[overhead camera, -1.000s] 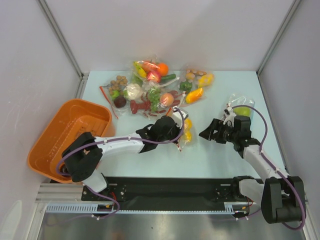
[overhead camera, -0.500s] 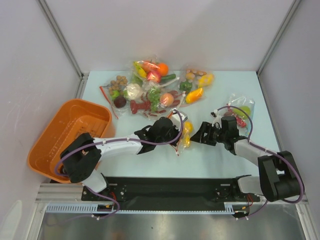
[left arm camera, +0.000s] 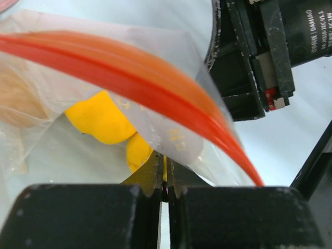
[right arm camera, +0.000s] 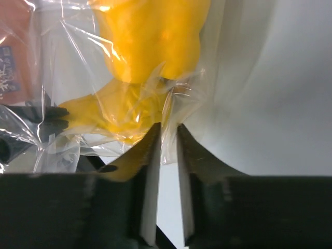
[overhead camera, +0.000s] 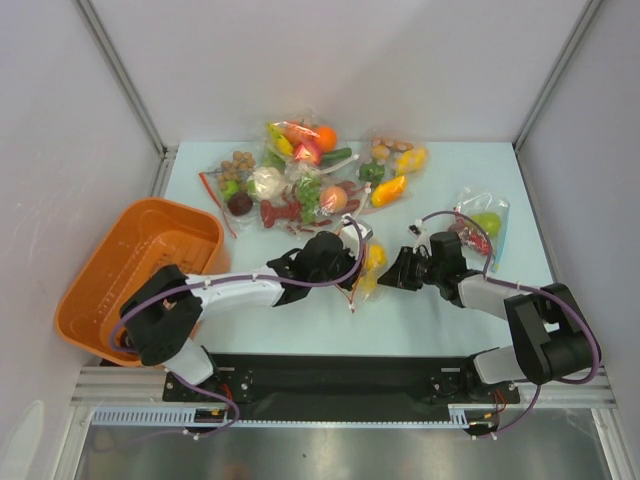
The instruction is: Open the zip-top bag and remove the fake food
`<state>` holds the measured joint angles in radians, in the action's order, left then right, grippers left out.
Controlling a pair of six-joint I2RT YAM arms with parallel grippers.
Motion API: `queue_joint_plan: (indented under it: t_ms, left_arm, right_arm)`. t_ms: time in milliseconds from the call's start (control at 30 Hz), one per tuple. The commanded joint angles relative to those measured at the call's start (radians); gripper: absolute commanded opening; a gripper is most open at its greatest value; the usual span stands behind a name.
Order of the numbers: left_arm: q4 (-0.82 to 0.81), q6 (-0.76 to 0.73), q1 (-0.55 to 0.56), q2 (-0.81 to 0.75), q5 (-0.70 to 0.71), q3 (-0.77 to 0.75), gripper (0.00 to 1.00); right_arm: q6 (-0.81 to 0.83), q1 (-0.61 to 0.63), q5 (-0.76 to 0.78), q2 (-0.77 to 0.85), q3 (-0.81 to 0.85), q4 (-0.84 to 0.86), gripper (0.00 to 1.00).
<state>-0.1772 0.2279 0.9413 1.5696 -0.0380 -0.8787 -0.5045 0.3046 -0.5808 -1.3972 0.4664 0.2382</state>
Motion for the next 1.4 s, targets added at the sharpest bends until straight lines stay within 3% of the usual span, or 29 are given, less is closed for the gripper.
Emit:
queue_joint_plan:
  t_ms: [0,167,800,1133,1367]
  left_arm:
    - [-0.035,0.014,-0.024,-0.043,-0.017,0.004,0.00]
    - [-0.031,0.011,-0.042,-0.077,-0.022,0.021,0.00]
    - [0.100,-0.009,-0.084,-0.310,-0.014,0.046,0.00]
    - [0.087,0.022,-0.085,-0.474,-0.037,0.041,0.00]
    - [0.211,-0.010,-0.096,-0.574,0.035,-0.002,0.00]
  right_arm:
    - [0.003,-0.007,0.021,0.017,0.029,0.012,0.19]
    - [0.012,-0.024,0.047,0.033,0.028,-0.013,0.00]
    - [0.047,-0.091,0.119,0.052,0.038,-0.094,0.00]
    - [0.057,-0.108,0.121,0.067,0.040,-0.112,0.00]
    - [0.057,-0.111,0.121,0.086,0.041,-0.122,0.00]
